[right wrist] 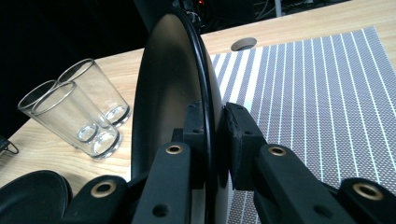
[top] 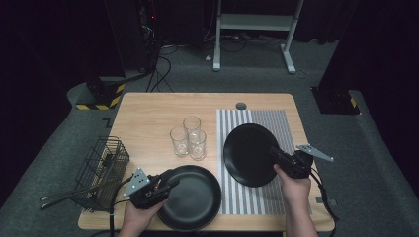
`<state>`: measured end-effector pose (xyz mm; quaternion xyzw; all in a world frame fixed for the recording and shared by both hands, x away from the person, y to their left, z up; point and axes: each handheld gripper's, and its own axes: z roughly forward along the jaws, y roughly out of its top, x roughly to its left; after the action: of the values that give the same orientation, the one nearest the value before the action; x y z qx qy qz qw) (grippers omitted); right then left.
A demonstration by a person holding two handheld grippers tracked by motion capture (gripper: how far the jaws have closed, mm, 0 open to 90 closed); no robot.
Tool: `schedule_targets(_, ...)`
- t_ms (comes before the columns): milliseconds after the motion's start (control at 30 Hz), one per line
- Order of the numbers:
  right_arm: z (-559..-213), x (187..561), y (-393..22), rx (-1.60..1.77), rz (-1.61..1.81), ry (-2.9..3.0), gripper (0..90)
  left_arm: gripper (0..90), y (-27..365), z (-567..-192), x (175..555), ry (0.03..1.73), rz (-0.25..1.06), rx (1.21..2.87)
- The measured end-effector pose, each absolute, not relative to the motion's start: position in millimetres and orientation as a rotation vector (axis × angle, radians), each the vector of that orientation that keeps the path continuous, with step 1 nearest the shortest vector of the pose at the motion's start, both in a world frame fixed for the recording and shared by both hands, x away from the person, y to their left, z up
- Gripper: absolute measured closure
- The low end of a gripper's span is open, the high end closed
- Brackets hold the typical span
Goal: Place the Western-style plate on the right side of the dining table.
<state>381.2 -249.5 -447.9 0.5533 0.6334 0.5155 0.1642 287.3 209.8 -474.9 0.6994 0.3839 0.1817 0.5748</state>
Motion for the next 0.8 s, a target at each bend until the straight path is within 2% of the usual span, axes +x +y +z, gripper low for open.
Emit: schedule_targets(800, -444.4, 401.5, -254.1, 1.670, 1.346, 1.834, 81.5, 57.7, 220.8, -484.9, 292.4, 0.934, 0.379, 1.637)
